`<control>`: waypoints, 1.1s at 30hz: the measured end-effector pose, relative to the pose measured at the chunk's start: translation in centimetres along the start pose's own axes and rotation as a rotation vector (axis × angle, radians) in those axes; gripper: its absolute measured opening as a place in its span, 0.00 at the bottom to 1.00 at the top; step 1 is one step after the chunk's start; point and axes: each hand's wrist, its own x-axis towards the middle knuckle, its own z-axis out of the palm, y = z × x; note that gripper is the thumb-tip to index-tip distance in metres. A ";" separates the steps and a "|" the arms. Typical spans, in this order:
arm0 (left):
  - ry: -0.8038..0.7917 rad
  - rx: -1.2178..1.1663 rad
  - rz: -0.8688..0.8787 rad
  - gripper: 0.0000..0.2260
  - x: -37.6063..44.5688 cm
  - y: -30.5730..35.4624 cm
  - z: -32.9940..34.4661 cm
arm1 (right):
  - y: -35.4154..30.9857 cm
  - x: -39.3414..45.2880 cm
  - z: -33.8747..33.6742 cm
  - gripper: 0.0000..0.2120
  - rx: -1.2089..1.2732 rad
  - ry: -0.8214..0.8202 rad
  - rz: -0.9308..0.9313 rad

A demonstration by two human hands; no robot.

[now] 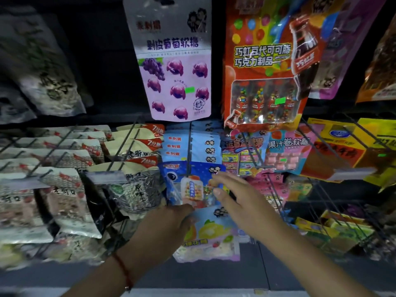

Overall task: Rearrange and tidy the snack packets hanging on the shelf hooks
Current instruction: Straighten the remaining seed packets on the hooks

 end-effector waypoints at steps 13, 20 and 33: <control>0.168 0.108 -0.048 0.36 -4.6 -6.5 0.7 | -0.8 9.7 4.0 0.17 -0.495 0.064 0.038; 0.129 0.079 -0.023 0.32 -6.7 -9.9 1.2 | -1.5 9.3 5.0 0.08 -0.388 0.101 0.125; 0.192 -0.230 0.251 0.13 -7.9 -16.9 -2.5 | -9.3 1.5 7.9 0.10 -0.375 0.307 0.318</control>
